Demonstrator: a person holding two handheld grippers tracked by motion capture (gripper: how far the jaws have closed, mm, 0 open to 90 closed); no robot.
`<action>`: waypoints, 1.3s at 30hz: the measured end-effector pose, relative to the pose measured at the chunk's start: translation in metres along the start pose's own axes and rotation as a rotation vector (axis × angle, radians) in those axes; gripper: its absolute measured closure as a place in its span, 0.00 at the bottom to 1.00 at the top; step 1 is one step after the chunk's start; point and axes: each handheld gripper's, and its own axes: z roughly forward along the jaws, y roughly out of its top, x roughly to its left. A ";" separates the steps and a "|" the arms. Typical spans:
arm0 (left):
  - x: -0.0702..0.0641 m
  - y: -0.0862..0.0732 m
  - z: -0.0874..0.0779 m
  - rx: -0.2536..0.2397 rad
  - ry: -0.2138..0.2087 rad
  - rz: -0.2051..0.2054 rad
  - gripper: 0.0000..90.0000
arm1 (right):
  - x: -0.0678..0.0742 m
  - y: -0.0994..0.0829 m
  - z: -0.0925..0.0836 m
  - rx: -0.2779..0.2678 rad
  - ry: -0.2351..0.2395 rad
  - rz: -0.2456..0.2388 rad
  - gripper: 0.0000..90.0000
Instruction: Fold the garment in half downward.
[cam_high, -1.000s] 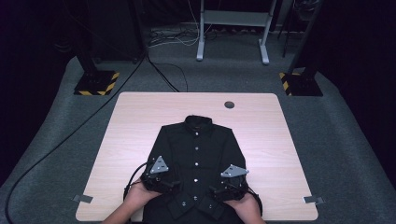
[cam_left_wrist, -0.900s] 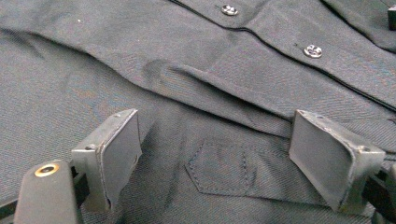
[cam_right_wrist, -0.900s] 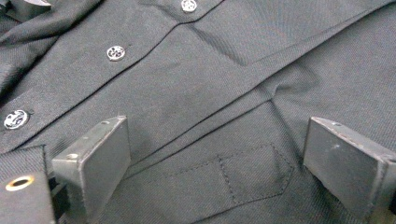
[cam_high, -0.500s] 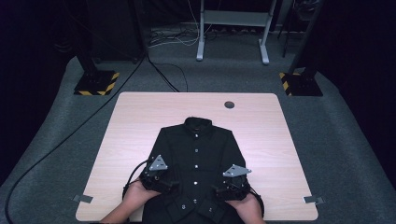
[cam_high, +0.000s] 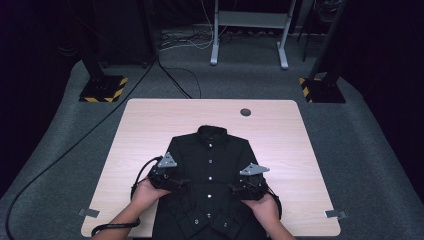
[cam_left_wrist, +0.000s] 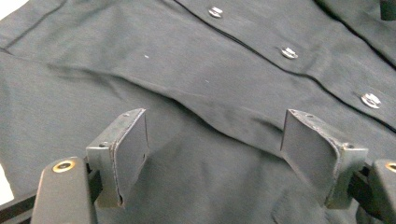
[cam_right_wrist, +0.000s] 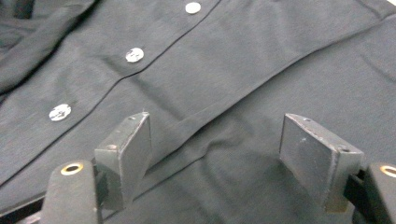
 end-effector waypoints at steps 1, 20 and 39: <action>0.002 0.001 0.001 0.002 0.003 -0.002 0.25 | -0.002 0.001 0.001 0.000 -0.003 -0.001 0.29; 0.027 0.011 0.017 0.014 0.060 -0.044 0.27 | -0.025 0.017 0.020 0.007 -0.039 0.005 0.35; 0.028 0.002 0.023 0.022 0.063 -0.006 0.26 | -0.031 0.007 0.026 -0.001 -0.046 0.020 0.34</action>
